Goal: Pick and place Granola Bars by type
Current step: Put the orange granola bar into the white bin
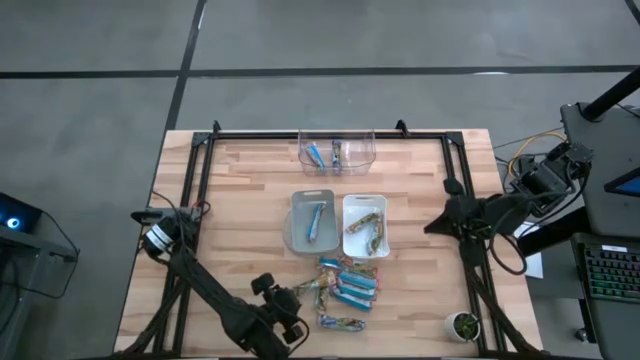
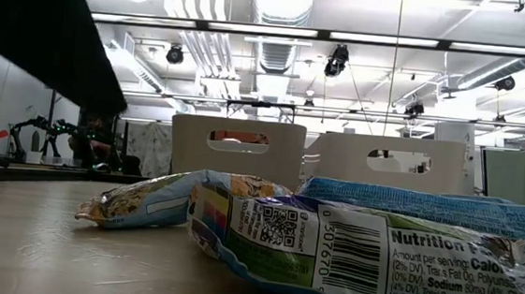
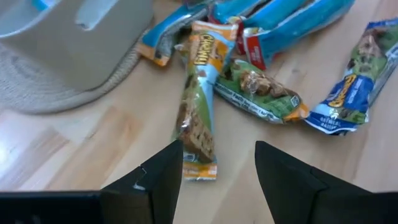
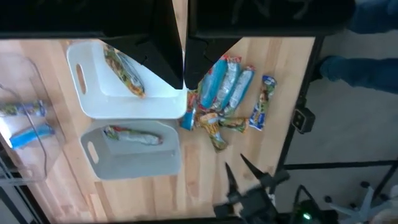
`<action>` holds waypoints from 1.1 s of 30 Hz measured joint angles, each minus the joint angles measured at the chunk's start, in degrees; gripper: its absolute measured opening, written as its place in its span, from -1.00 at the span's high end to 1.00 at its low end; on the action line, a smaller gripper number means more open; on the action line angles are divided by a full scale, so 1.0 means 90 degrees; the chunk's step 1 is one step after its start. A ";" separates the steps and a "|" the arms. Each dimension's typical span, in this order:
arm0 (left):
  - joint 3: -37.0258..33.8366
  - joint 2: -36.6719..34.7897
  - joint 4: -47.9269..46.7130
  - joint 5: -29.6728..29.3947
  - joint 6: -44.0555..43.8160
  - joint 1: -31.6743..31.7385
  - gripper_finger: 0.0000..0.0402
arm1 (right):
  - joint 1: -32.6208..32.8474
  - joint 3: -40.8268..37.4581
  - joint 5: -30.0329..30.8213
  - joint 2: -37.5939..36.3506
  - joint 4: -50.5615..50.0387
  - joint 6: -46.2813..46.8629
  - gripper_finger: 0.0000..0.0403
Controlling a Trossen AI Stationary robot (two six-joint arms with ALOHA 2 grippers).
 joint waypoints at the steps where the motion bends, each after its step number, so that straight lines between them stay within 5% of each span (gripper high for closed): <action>1: -0.0103 0.0000 0.0198 -0.0029 0.0147 0.0000 0.09 | 0.0001 0.0000 -0.0005 0.0001 0.0059 -0.0057 0.96; 33: -0.1559 -0.0010 0.2402 -0.0366 0.1283 0.0451 0.09 | -0.0002 0.0000 0.0175 0.0310 0.0260 -0.0011 0.96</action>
